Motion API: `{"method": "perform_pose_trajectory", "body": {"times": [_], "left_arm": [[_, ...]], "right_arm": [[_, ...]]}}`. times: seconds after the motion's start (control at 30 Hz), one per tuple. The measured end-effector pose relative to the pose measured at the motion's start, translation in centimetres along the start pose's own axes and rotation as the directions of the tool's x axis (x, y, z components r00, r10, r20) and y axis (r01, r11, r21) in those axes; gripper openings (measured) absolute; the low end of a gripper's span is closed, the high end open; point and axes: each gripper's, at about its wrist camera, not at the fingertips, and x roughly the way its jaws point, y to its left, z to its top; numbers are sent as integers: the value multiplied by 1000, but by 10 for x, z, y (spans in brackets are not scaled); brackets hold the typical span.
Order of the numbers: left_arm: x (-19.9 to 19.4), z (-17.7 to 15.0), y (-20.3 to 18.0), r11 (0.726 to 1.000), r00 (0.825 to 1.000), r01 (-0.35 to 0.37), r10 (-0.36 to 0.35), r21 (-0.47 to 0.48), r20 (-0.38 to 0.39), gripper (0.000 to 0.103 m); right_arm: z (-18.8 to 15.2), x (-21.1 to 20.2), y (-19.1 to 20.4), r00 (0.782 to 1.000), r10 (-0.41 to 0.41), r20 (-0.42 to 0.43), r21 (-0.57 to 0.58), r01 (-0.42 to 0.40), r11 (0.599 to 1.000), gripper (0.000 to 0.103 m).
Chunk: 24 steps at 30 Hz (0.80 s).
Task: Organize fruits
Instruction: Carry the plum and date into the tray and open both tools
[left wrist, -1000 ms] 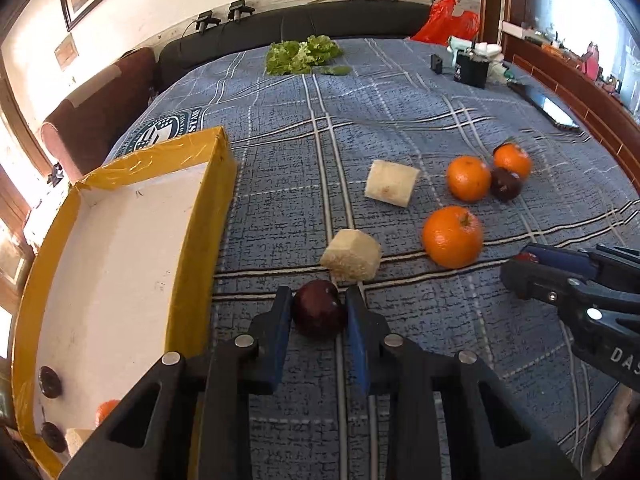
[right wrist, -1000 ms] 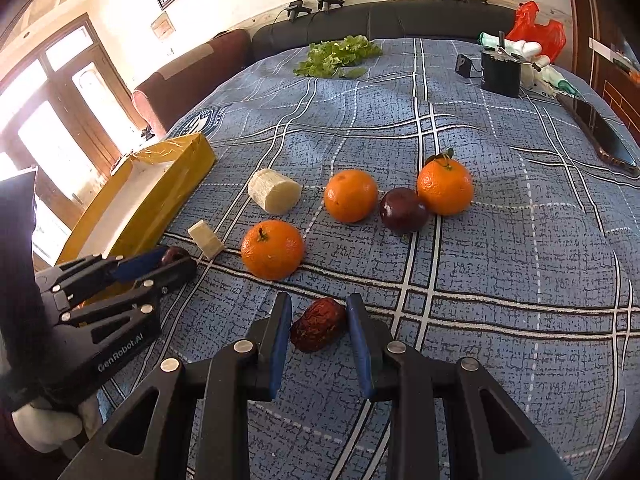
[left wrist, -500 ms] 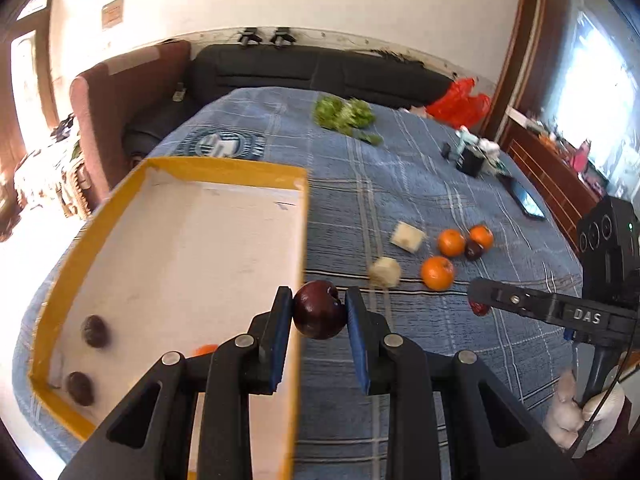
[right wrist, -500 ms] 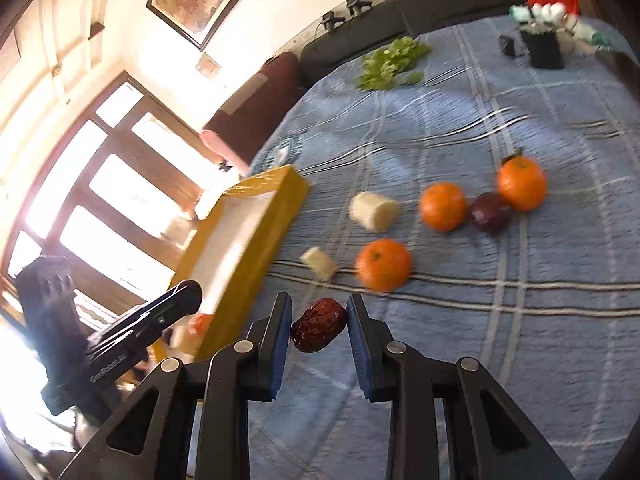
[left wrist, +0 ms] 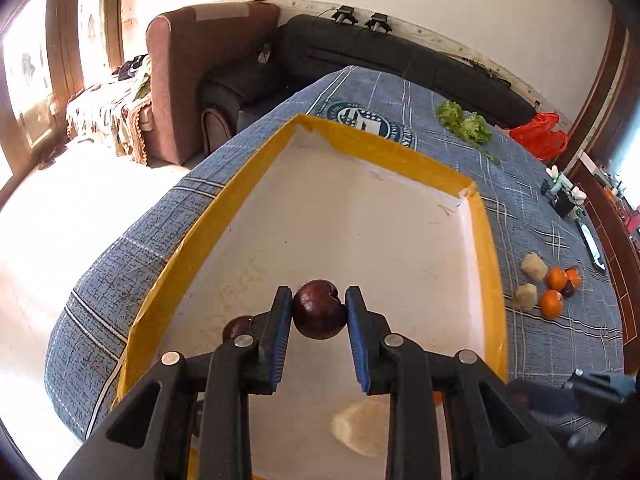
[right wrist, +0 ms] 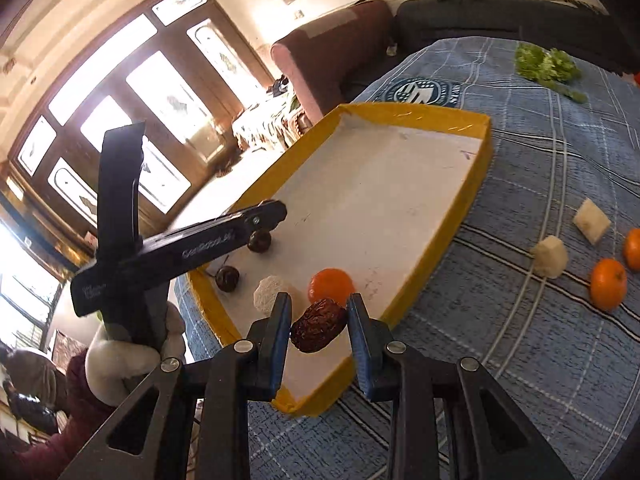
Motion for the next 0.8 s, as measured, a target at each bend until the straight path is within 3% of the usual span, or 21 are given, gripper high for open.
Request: {"method": "perform_pose_trajectory", "body": {"times": [0.23,0.3,0.37,0.43,0.47,0.57,0.63,0.67,0.73,0.8], "left_arm": [[5,-1,16,998,999,26,-27,-58,-18,29],[0,-3,20,996,999,39,-39,-80,-10,44],[-10,-3,23,994,999,39,-38,-99,9,49],[-21,-4,26,992,999,46,-43,-115,25,52],[-26,-4,27,991,998,48,-45,-122,31,56],[-53,-7,23,990,994,72,-62,-124,86,61],[-73,-8,12,991,991,68,-54,-114,124,72],[-84,-9,4,992,988,71,-55,-107,147,80],[-111,-13,-15,989,972,131,-113,-76,208,85],[-137,-15,-41,976,947,218,-209,-11,243,85]], "right_arm": [[-10,45,27,993,-89,-79,-102,81,992,32],[-10,49,29,992,-105,-76,-109,96,989,32],[-11,51,31,991,-108,-73,-111,100,989,35],[-11,48,30,993,-103,-66,-99,96,990,51],[-10,44,28,993,-100,-56,-95,95,991,54],[-9,18,25,994,-105,4,-86,105,991,55],[-8,-6,21,991,-123,56,-81,128,989,57],[-8,-20,19,986,-142,89,-79,149,986,58],[-9,-53,16,963,-201,180,-82,218,972,72],[-13,-91,14,913,-280,295,-78,316,946,84]]}}
